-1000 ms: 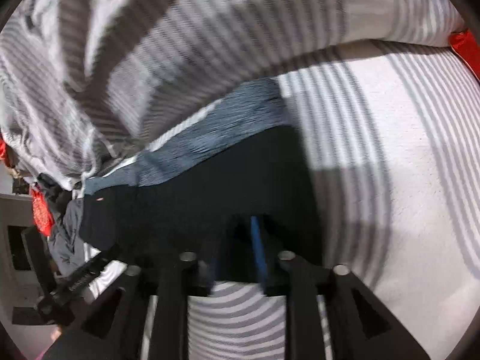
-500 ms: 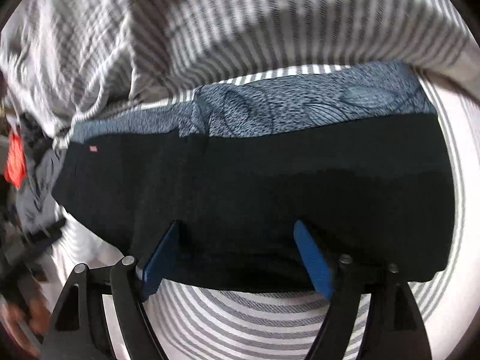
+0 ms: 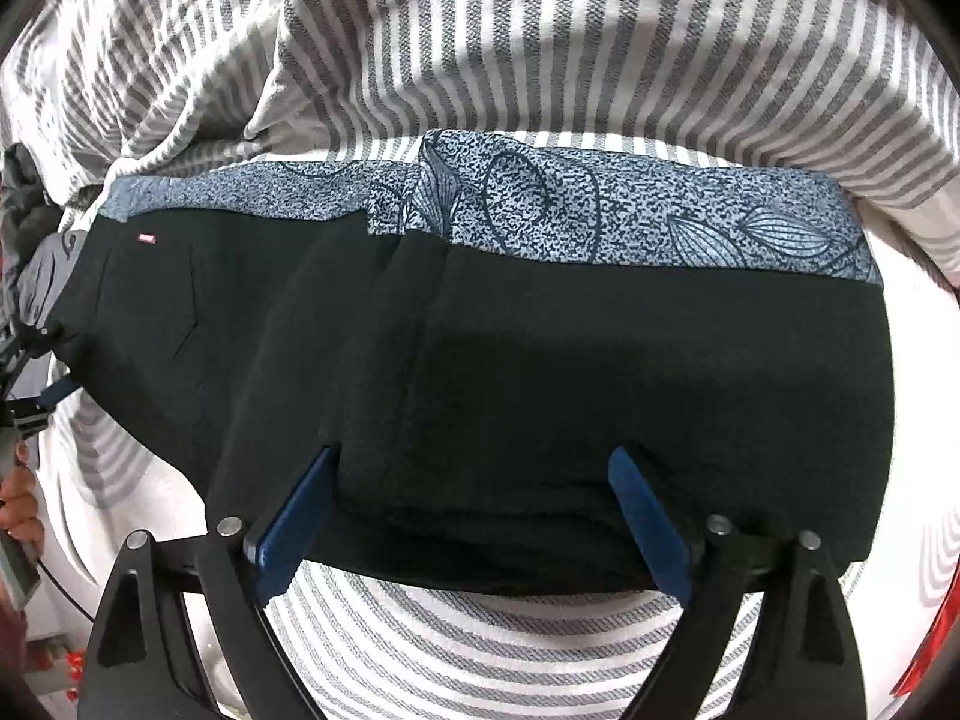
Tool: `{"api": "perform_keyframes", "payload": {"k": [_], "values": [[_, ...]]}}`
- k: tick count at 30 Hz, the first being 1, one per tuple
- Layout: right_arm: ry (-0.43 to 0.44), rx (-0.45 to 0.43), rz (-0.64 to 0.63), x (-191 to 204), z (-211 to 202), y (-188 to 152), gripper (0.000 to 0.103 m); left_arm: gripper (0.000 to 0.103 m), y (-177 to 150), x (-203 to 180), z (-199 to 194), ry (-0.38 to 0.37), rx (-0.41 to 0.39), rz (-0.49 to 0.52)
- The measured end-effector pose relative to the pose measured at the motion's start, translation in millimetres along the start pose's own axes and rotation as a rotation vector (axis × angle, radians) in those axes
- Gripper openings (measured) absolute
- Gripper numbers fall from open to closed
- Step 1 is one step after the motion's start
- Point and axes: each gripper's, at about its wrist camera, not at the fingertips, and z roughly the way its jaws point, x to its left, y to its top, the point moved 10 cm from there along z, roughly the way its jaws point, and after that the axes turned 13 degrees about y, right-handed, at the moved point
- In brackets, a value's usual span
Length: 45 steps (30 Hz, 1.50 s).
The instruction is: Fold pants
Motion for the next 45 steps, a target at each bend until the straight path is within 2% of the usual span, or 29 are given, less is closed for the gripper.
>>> {"api": "perform_keyframes", "payload": {"k": [5, 7, 8, 9, 10, 11, 12, 13, 14, 17, 19, 21, 28, 34, 36, 41, 42, 43, 44, 45], "values": [[0.004, -0.006, 0.030, -1.9, -4.8, 3.1, 0.090, 0.086, 6.9, -4.8, 5.2, -0.019, 0.004, -0.012], [0.019, -0.013, 0.044, 1.4, -12.2, 5.8, 0.080, 0.086, 8.7, -5.4, 6.5, -0.027, 0.012, -0.031], [0.053, -0.015, 0.050, 8.2, -16.4, 9.5, 0.067, 0.085, 9.4, -5.3, 7.0, -0.021, 0.014, -0.039], [0.078, -0.011, 0.056, 14.7, -16.5, 12.5, 0.056, 0.082, 9.5, -5.3, 6.7, -0.013, 0.013, -0.040], [0.097, -0.007, 0.061, 22.0, -16.8, 16.9, 0.055, 0.063, 10.1, -5.8, 7.9, 0.004, 0.004, -0.036], [0.119, -0.004, 0.063, 29.3, -18.6, 21.5, 0.054, 0.050, 10.2, -4.7, 8.9, 0.049, -0.002, -0.017], [0.144, 0.000, 0.061, 39.2, -20.2, 27.8, 0.054, 0.049, 10.2, -4.2, 6.9, 0.056, -0.009, -0.006], [0.164, 0.001, 0.056, 47.5, -21.7, 33.5, 0.054, 0.042, 10.6, -5.2, 4.8, 0.055, -0.022, -0.003], [0.192, 0.003, 0.051, 58.5, -22.4, 41.0, 0.054, 0.039, 10.7, -8.7, 1.3, 0.059, -0.044, 0.021], [0.288, 0.035, 0.037, 94.1, -22.4, 62.4, 0.055, 0.035, 7.9, -24.8, -10.7, 0.148, -0.146, 0.167], [0.342, 0.084, 0.005, 124.1, -18.5, 76.3, 0.062, 0.035, 4.3, -34.6, -17.6, 0.204, -0.211, 0.260], [0.377, 0.132, -0.035, 154.7, -12.4, 87.4, 0.074, 0.035, 0.0, -44.7, -24.0, 0.253, -0.275, 0.347], [0.467, 0.290, -0.129, 256.7, 19.4, 117.9, 0.079, 0.035, -9.3, -65.9, -46.6, 0.360, -0.444, 0.596], [0.439, 0.417, -0.236, 313.7, 49.1, 127.6, 0.081, 0.035, -13.3, -81.8, -52.5, 0.394, -0.505, 0.703], [0.425, 0.488, -0.275, 330.9, 65.2, 123.5, 0.081, 0.035, -14.2, -85.8, -55.7, 0.403, -0.522, 0.732], [0.303, 0.604, -0.350, 330.1, 94.7, 111.9, 0.081, 0.035, -20.8, -93.8, -58.6, 0.419, -0.562, 0.793], [0.294, 0.616, -0.350, 327.3, 99.2, 109.0, 0.066, 0.035, -20.2, -94.5, -58.6, 0.417, -0.560, 0.790], [0.297, 0.619, -0.342, 324.2, 101.0, 107.6, 0.047, 0.035, -20.1, -95.2, -58.2, 0.416, -0.556, 0.785], [0.315, 0.610, -0.309, 320.0, 101.1, 107.8, 0.023, 0.035, -19.7, -95.3, -58.1, 0.410, -0.543, 0.777], [0.328, 0.594, -0.286, 317.0, 100.0, 110.3, 0.020, 0.035, -20.2, -95.9, -58.8, 0.404, -0.539, 0.772]]}}
